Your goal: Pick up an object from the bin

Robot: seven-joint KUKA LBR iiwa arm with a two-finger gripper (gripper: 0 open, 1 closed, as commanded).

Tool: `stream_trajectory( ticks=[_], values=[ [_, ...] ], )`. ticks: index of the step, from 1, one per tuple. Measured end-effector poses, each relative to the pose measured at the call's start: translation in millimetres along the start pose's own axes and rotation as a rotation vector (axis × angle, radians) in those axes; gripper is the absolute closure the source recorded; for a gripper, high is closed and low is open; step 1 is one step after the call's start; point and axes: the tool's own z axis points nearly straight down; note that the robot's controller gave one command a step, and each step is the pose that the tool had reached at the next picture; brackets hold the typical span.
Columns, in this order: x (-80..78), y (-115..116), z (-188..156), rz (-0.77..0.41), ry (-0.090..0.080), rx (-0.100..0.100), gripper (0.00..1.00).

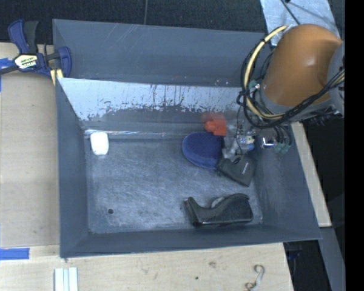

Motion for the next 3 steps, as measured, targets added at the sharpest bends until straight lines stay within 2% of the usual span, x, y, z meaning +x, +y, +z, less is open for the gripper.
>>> stream_trajectory(
  ticks=[1,2,3],
  values=[
    [47.9,24,38,-0.044,0.002,0.000,1.00],
    [45.1,23,35,-0.042,-0.005,0.001,0.00],
    [-13.4,17,114,-0.038,-0.004,0.001,0.00]
  ],
)
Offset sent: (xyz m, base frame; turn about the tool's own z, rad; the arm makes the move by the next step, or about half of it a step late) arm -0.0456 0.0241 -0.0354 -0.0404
